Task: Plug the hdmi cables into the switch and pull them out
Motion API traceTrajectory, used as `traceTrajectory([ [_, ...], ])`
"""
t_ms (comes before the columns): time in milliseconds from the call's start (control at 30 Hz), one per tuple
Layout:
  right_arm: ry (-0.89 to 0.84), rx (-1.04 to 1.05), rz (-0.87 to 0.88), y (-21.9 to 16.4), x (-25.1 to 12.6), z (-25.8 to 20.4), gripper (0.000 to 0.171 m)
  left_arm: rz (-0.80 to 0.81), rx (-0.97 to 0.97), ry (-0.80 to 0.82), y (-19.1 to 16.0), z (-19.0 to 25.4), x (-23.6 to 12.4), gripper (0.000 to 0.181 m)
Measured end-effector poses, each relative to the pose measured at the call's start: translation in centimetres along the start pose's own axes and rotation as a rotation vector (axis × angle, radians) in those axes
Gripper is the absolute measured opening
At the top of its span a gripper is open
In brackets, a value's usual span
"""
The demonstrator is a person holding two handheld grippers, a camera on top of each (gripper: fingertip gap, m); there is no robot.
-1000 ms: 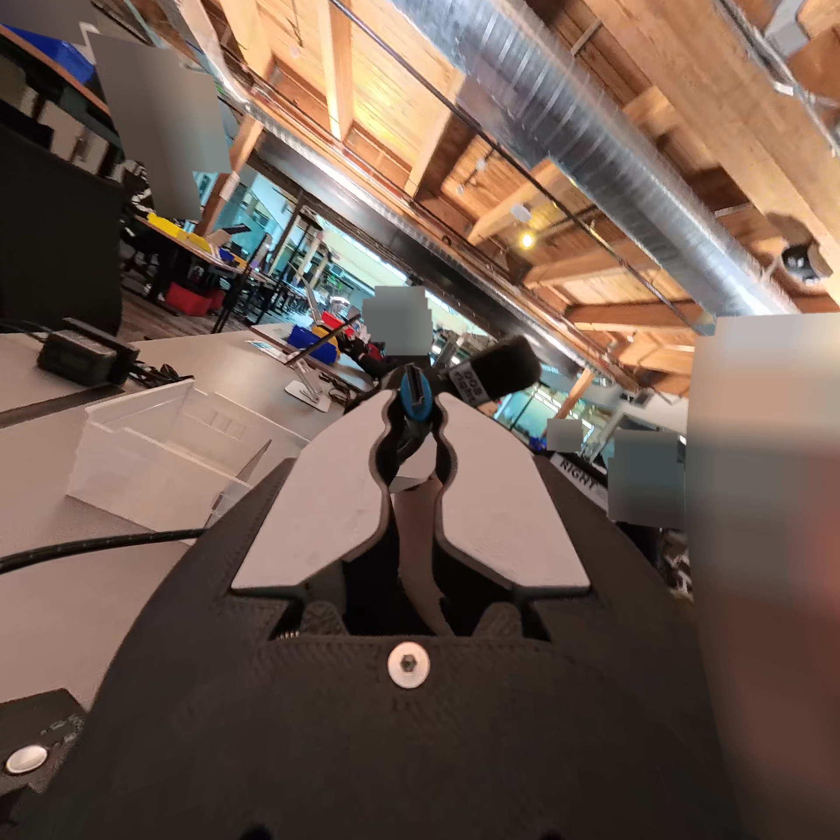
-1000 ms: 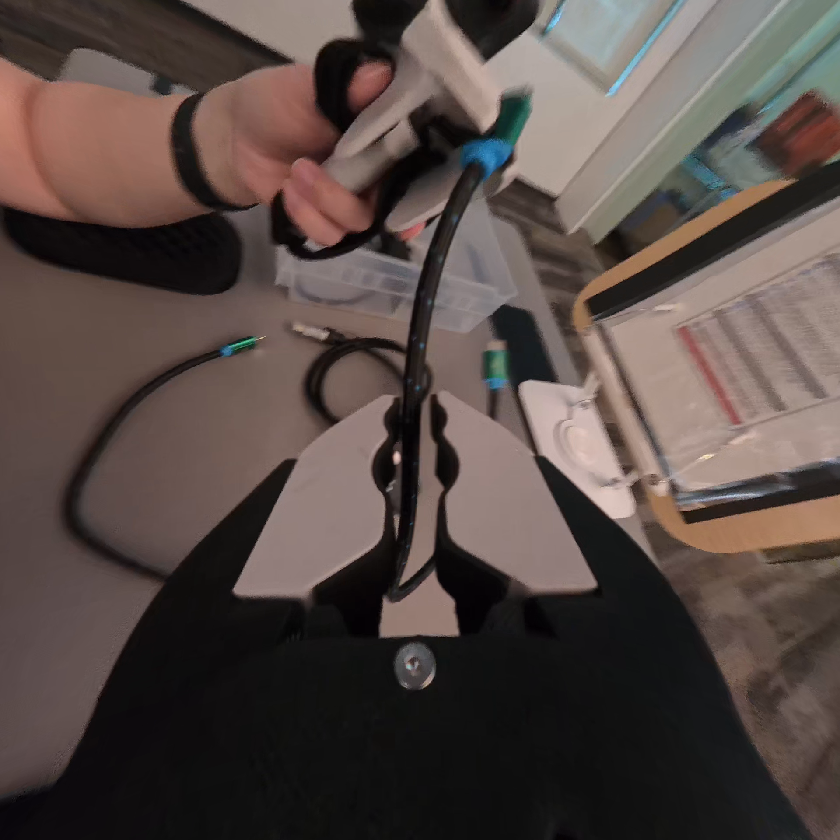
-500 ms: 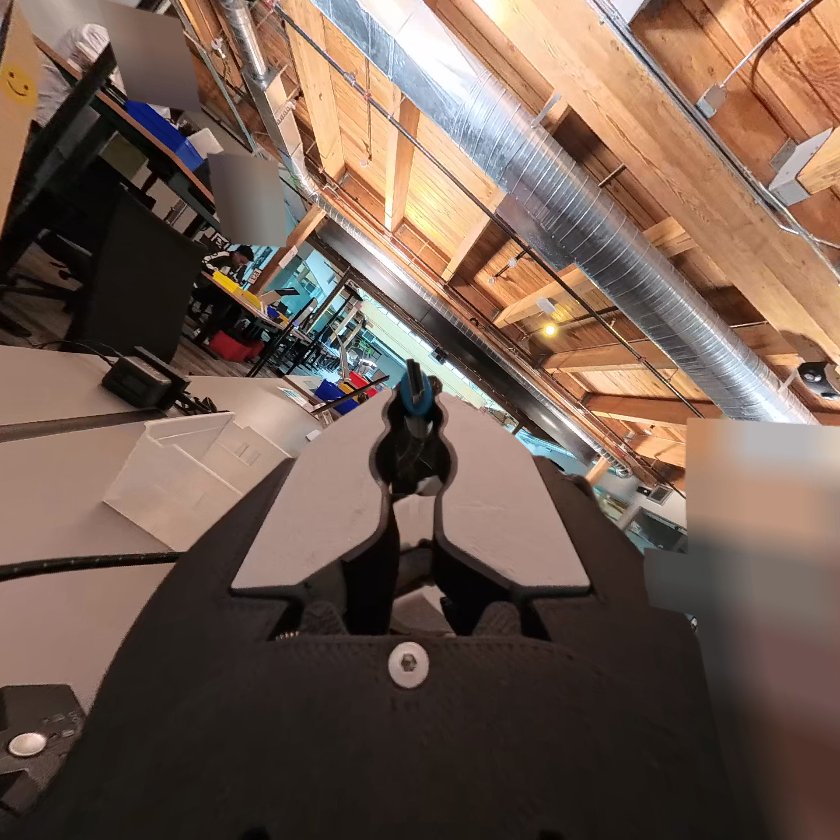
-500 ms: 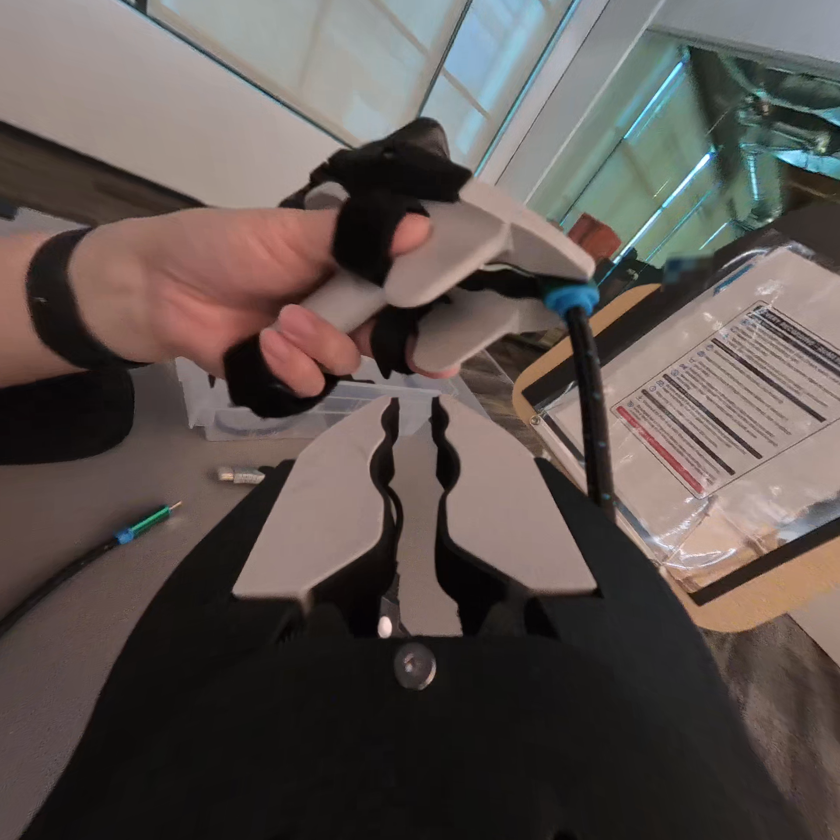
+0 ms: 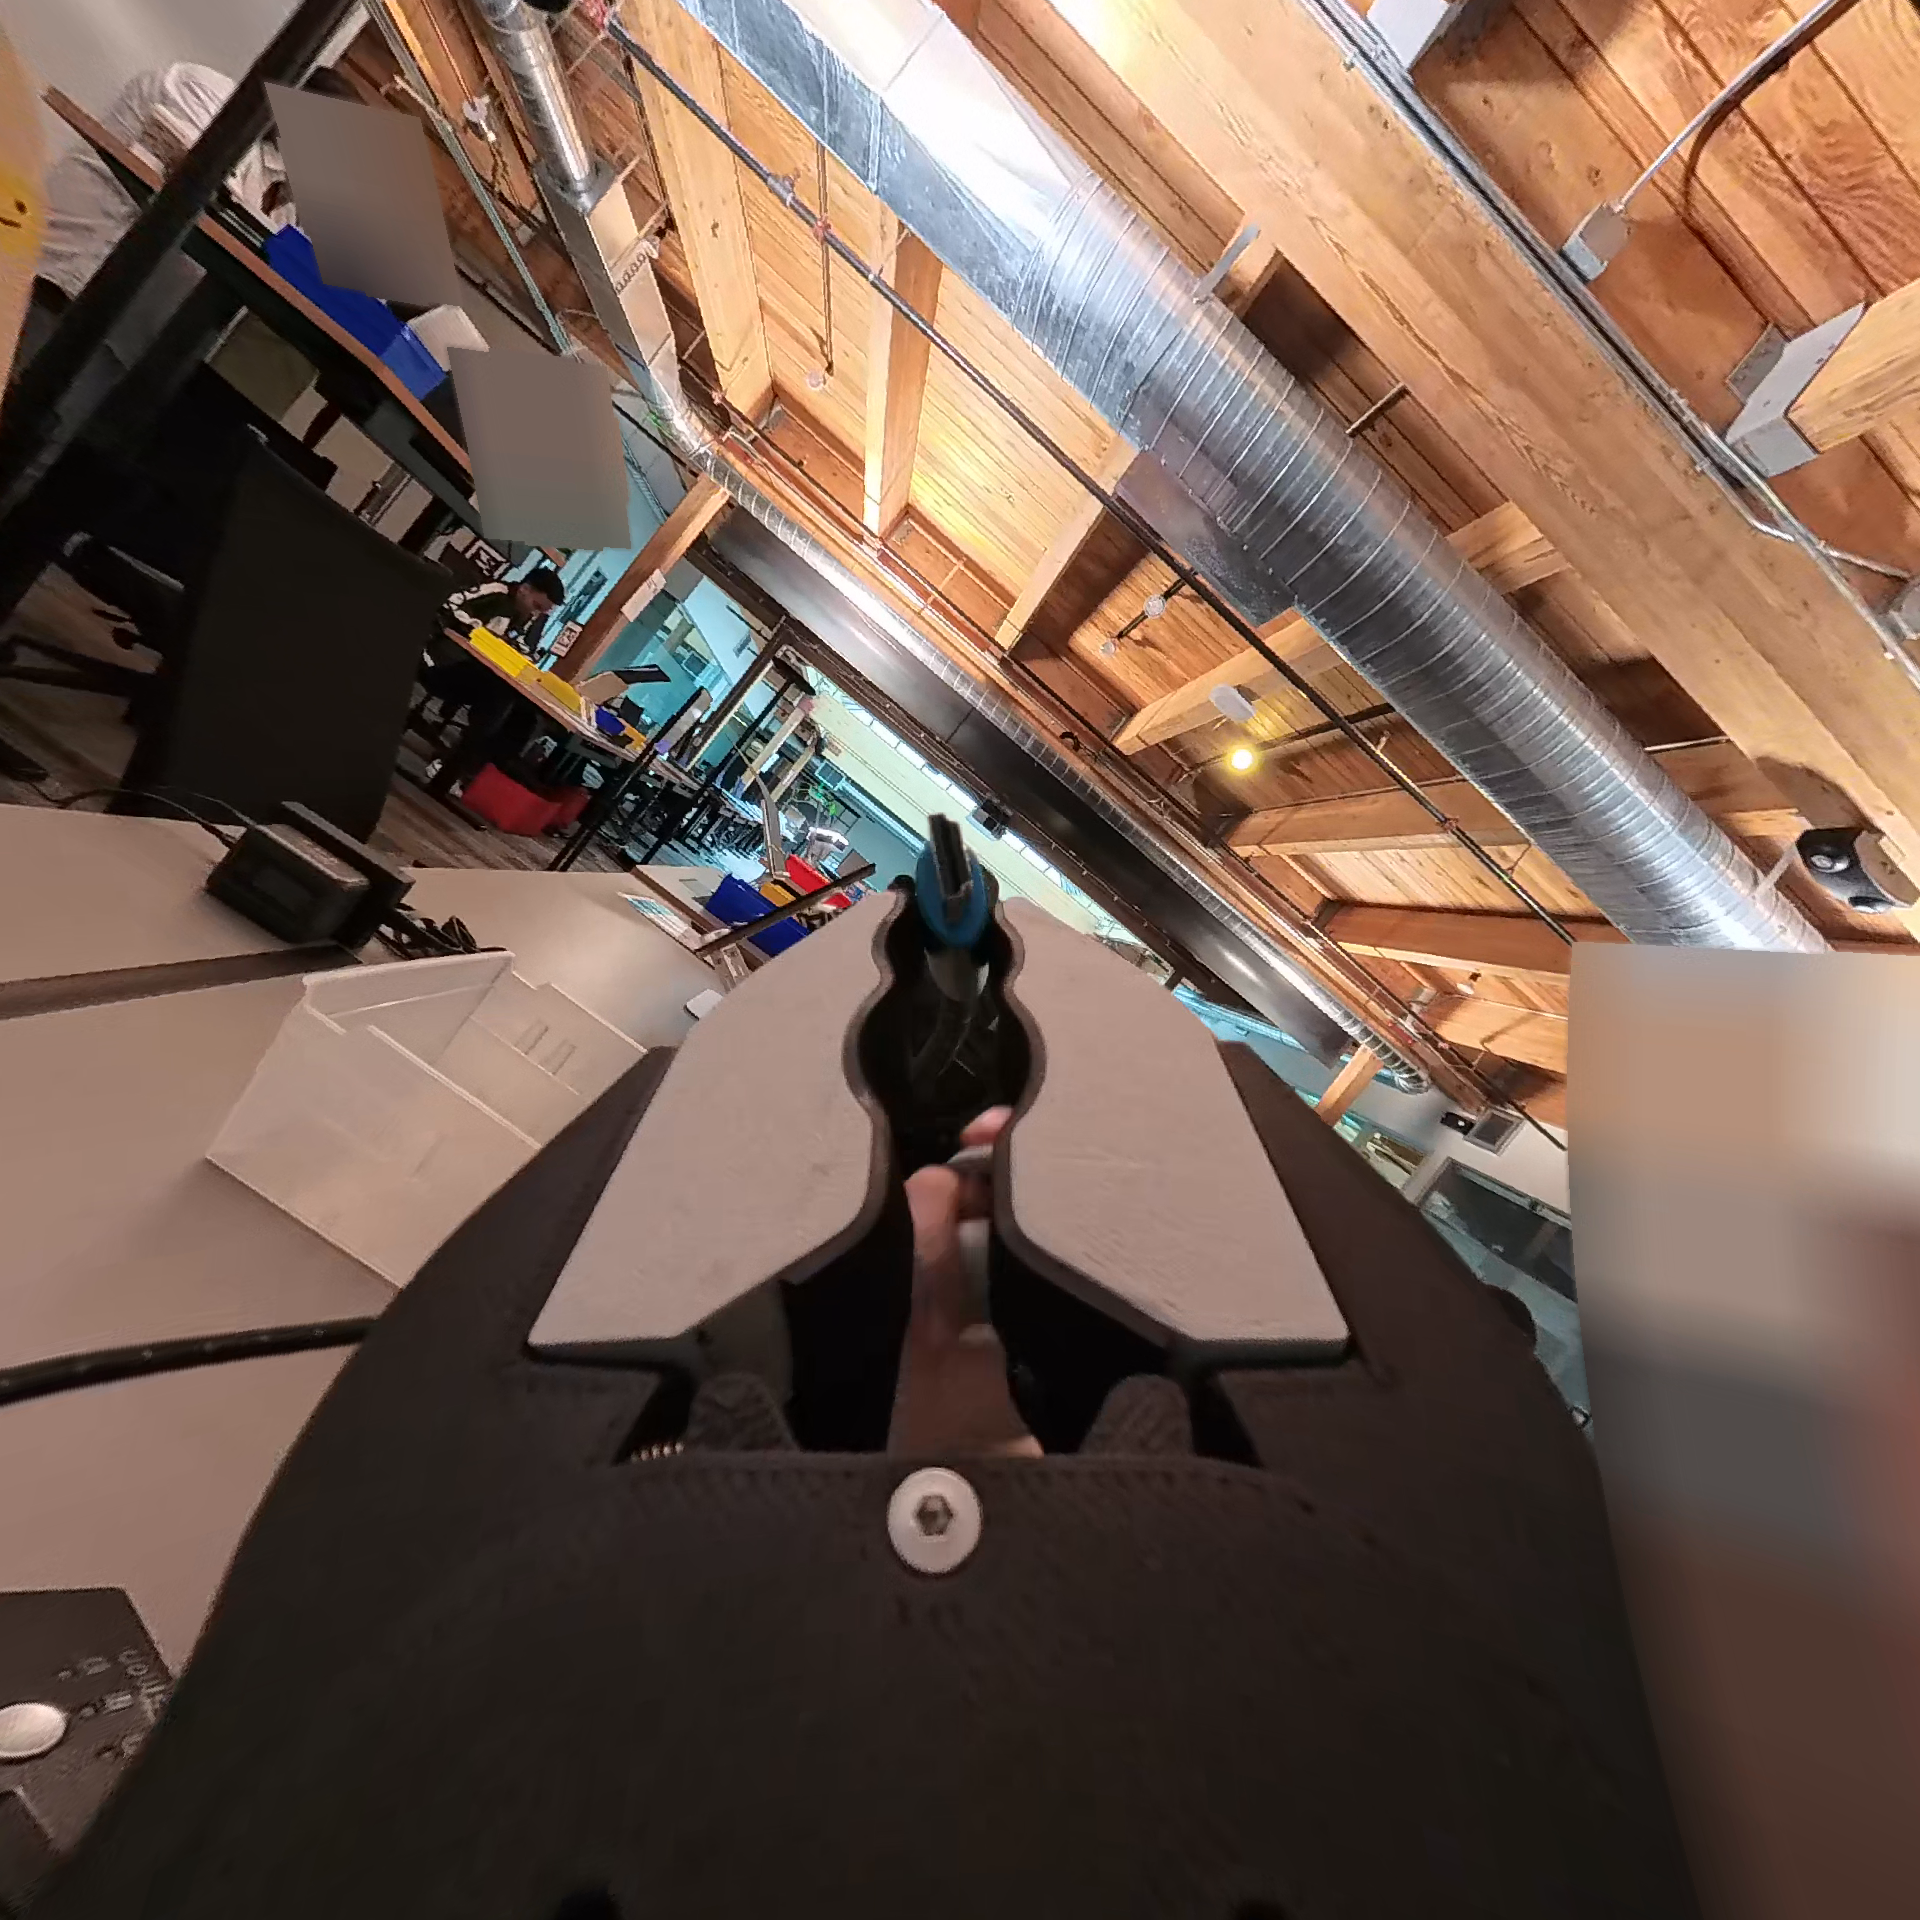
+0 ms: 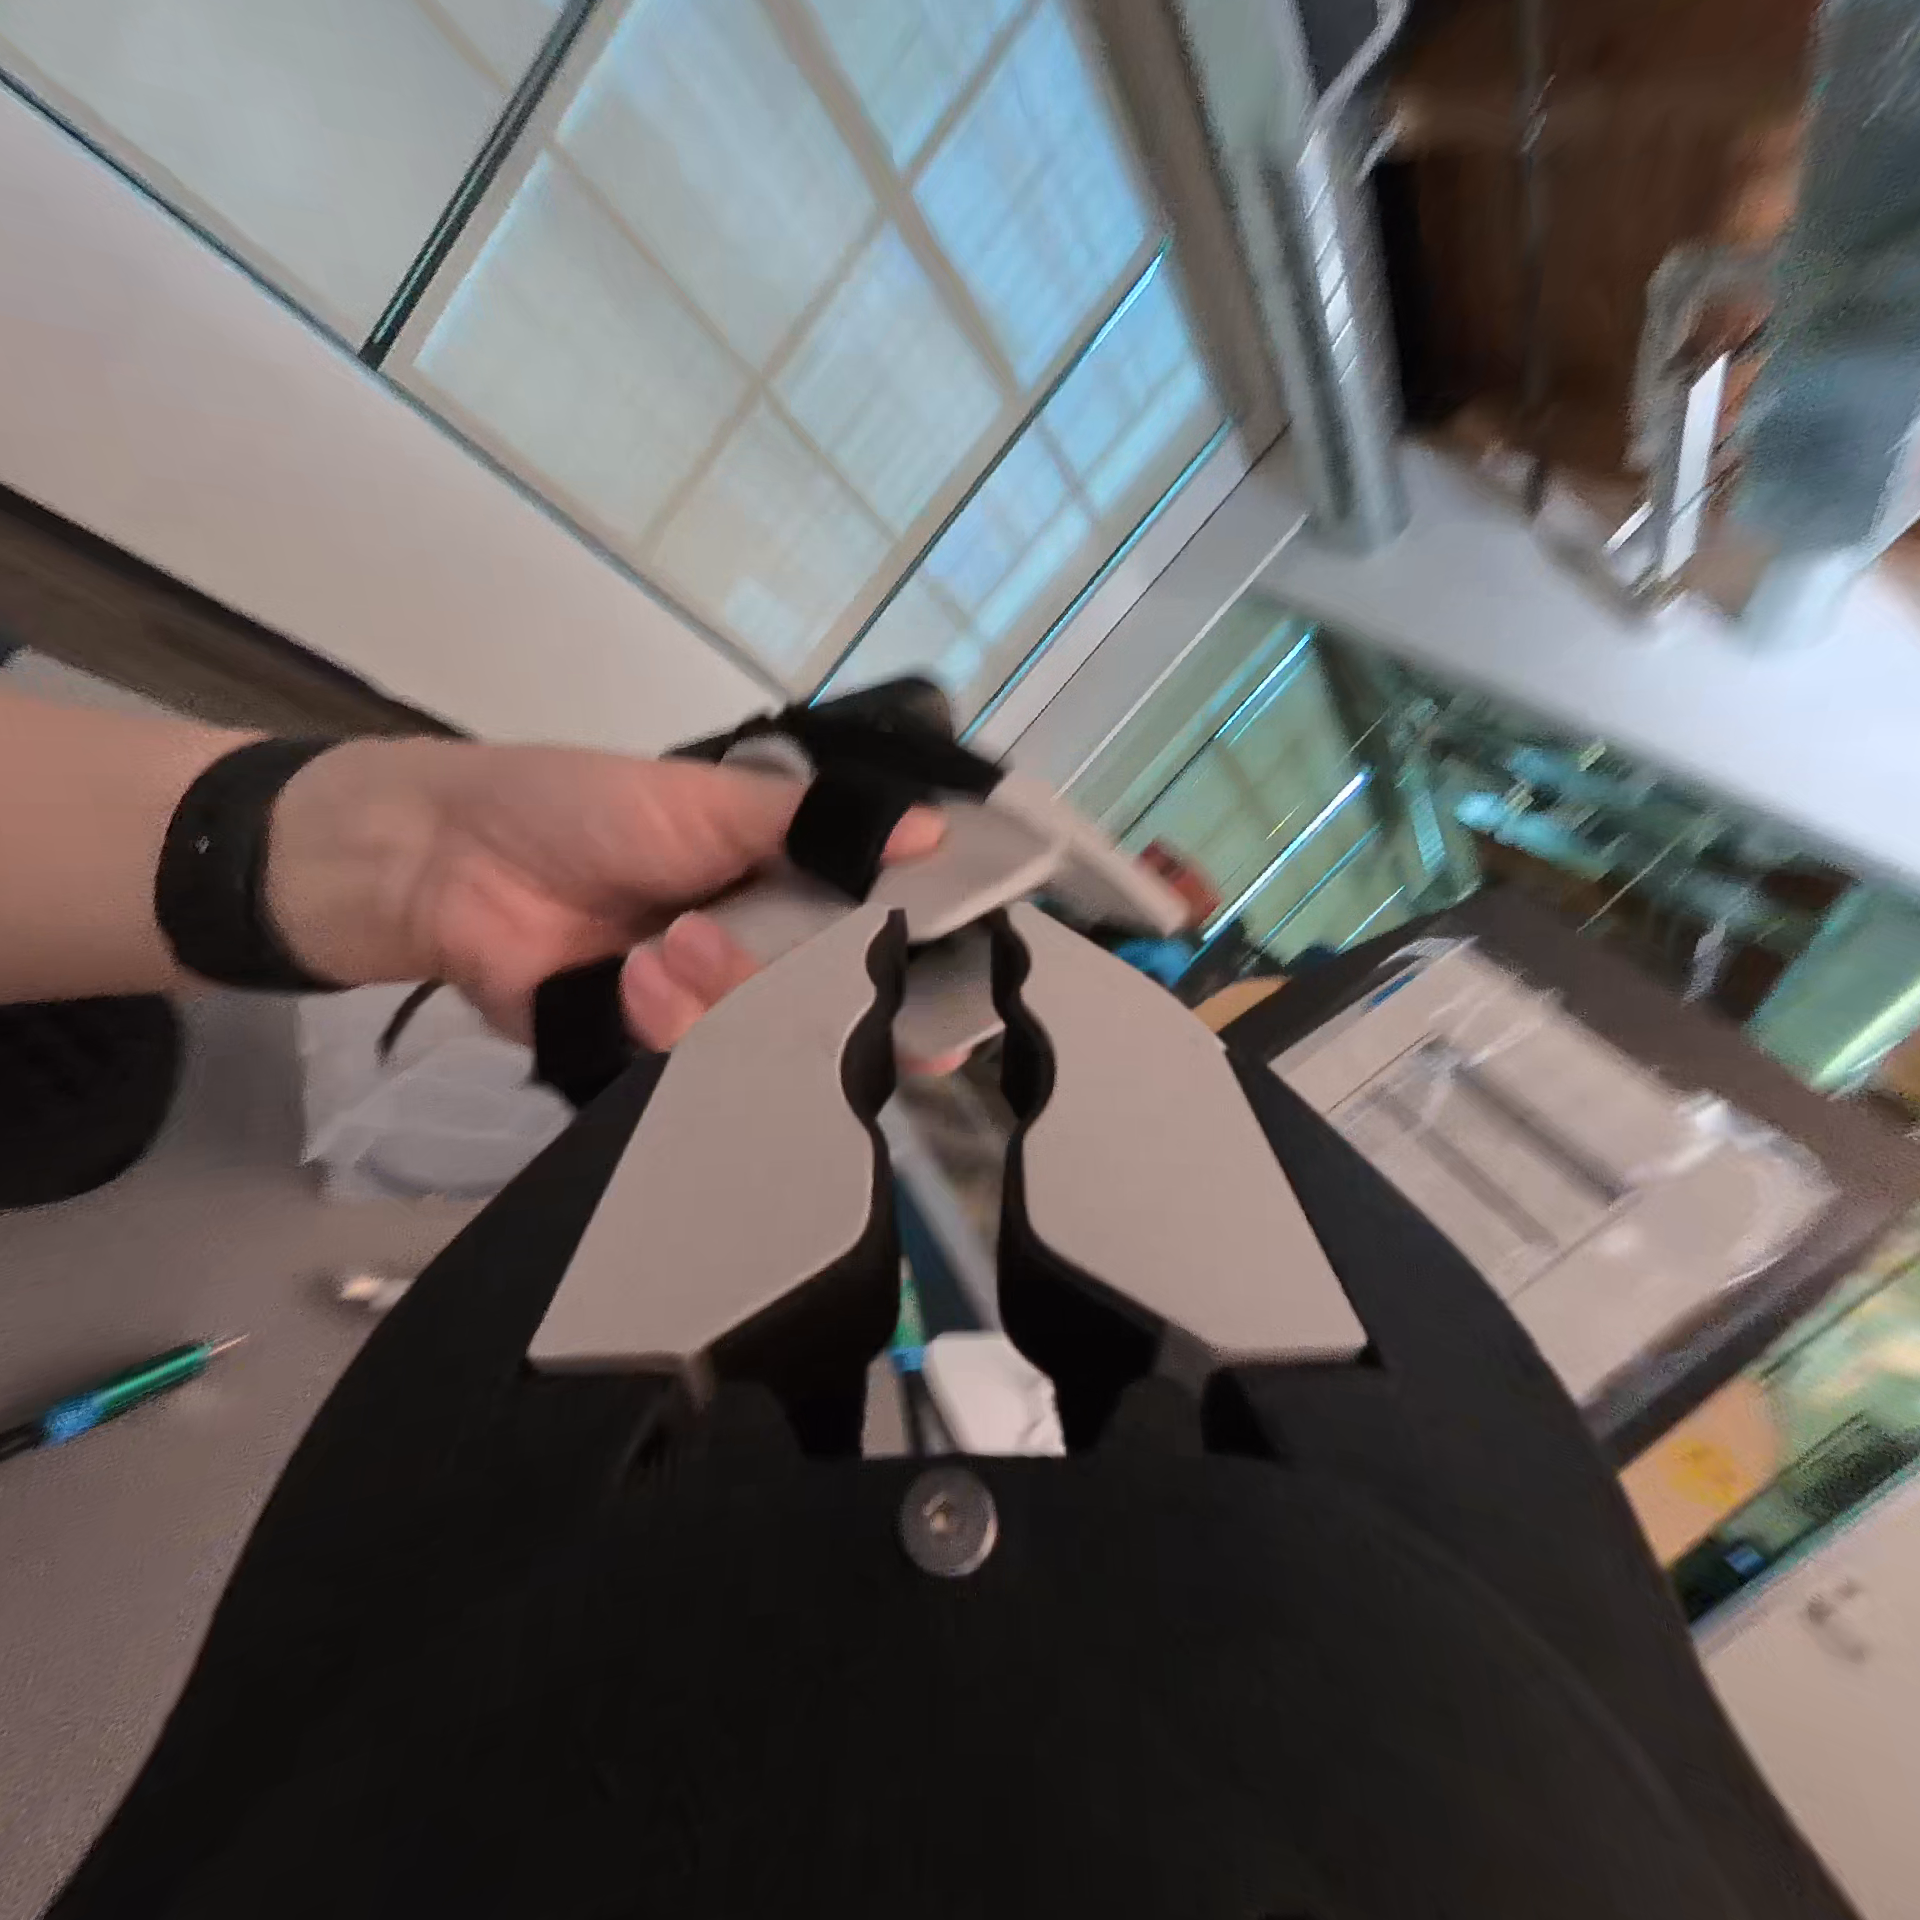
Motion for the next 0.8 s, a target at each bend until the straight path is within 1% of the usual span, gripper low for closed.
traceTrajectory([
  [67,-0.124,-0.098,0.063,1.6,-1.4,2.5,0.015,0.001,-0.012,-0.005,-0.1,-0.1,0.0,0.012],
  [133,-0.177,-0.188,0.059,1.3,-2.0,3.9,0.021,-0.013,-0.016,-0.005,-0.7,-0.2,0.4,0.012],
  [167,-0.164,-0.183,0.032,0.5,-1.9,4.0,0.025,-0.016,-0.016,-0.01,-1.1,-0.1,0.6,0.012],
  [233,-0.137,-0.096,-0.008,-1.1,-1.5,4.2,0.035,0.009,-0.022,-0.048,-1.4,0.3,0.9,0.012],
  [333,-0.109,-0.029,-0.036,-2.2,-1.2,4.1,0.035,0.015,-0.041,-0.063,-1.8,0.3,1.1,0.012],
  [500,-0.076,-0.044,-0.123,-3.4,-1.3,4.4,0.035,0.06,-0.045,-0.092,-1.1,0.6,0.7,0.012],
  [600,-0.053,-0.013,-0.105,-3.3,-1.6,4.6,0.036,0.047,-0.089,-0.124,-1.0,1.2,0.7,0.012],
  [633,-0.047,0.003,-0.089,-3.2,-1.5,4.4,0.035,0.056,-0.091,-0.136,-1.1,1.4,0.7,0.016],
  [667,-0.043,0.007,-0.075,-3.2,-1.4,4.1,0.035,0.055,-0.091,-0.141,-1.3,1.5,0.8,0.012],
  [800,-0.084,-0.033,-0.039,-2.6,-1.2,4.0,0.034,0.032,-0.102,-0.16,-2.5,1.7,1.4,0.012],
])
Point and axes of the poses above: each gripper's, where its closed fingertips meet, x out along the fingers, y out of its top, z = x × y across the jaws, the point moved 1 cm from there along -x, back along the fingers, and after that the axes turned 12 degrees about -x, right-handed, at the moved point
